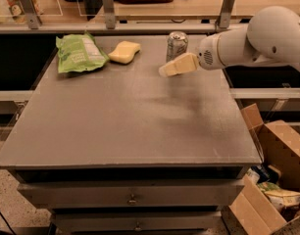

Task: Knock 7up can over

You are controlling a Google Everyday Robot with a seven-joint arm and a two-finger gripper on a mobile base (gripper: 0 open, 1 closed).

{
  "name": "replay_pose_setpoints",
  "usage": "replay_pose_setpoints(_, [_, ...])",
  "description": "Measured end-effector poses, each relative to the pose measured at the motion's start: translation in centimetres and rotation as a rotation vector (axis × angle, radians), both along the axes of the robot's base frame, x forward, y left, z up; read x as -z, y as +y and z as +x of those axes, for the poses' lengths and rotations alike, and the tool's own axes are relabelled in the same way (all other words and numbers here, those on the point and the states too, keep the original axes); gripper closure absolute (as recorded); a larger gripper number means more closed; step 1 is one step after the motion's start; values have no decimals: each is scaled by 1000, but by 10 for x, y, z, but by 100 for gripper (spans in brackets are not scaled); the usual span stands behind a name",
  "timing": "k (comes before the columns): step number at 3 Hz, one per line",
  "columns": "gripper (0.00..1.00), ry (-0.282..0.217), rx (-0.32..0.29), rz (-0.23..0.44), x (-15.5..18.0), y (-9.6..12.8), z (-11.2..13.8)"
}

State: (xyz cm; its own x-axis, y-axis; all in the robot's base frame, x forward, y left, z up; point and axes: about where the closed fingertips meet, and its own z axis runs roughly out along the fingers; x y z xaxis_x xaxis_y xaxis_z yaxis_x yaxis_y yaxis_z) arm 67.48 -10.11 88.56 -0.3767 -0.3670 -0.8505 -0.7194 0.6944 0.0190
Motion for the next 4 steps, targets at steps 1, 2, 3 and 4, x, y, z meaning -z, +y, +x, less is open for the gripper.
replay_pose_setpoints(1, [0, -14, 27, 111, 12, 2, 14])
replay_pose_setpoints(2, [0, -59, 29, 204, 14, 13, 27])
replay_pose_setpoints(3, [0, -60, 28, 206, 14, 14, 27])
replay_pose_setpoints(4, [0, -76, 19, 220, 12, 19, 29])
